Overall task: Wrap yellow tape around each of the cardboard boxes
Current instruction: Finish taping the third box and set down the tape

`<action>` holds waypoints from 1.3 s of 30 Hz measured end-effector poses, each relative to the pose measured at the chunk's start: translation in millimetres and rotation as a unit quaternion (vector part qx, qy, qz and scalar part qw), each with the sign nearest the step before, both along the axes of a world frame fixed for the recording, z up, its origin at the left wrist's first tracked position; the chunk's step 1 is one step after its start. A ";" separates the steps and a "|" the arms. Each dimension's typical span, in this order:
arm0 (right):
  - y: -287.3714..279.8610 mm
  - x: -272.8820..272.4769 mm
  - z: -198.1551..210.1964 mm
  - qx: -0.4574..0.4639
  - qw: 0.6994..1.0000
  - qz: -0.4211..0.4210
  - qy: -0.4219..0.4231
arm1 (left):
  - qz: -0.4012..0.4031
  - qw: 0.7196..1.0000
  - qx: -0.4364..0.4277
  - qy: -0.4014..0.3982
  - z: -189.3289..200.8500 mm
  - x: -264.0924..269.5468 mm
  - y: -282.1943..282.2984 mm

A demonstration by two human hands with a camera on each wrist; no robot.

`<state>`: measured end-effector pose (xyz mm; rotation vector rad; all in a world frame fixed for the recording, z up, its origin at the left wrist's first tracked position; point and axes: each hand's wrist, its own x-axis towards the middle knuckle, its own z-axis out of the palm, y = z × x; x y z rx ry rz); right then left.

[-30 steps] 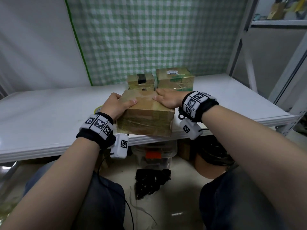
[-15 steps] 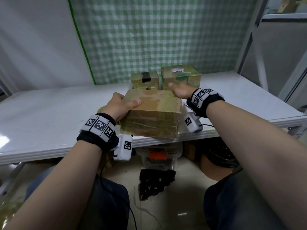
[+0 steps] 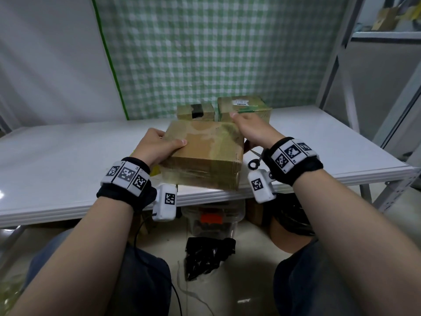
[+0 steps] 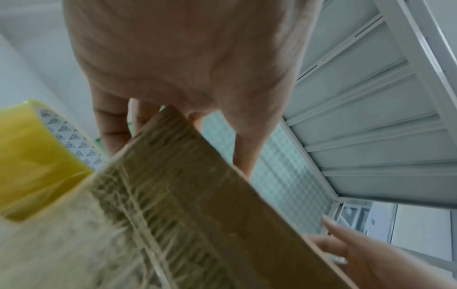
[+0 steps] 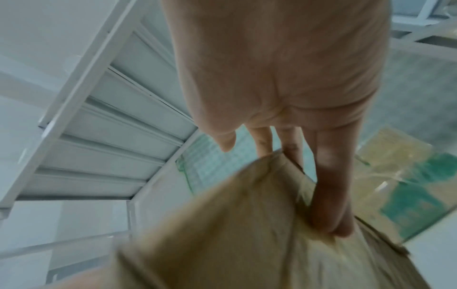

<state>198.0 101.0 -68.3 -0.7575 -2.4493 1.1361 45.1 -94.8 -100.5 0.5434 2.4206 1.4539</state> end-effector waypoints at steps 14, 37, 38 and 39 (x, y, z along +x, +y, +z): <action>-18.6 11.1 17.4 0.157 0.987 0.007 0.030 | 0.049 0.990 0.131 -0.009 5.3 4.1 -0.6; -36.9 -14.6 4.8 0.249 0.925 0.118 -0.261 | 0.000 0.991 0.089 -0.101 10.7 14.1 1.7; -36.5 -18.6 4.8 0.254 0.922 0.108 -0.270 | 0.001 0.991 0.088 -0.105 12.1 13.0 0.8; -35.3 -22.0 5.9 0.257 0.920 0.099 -0.278 | 0.003 0.991 0.088 -0.105 13.2 12.3 0.0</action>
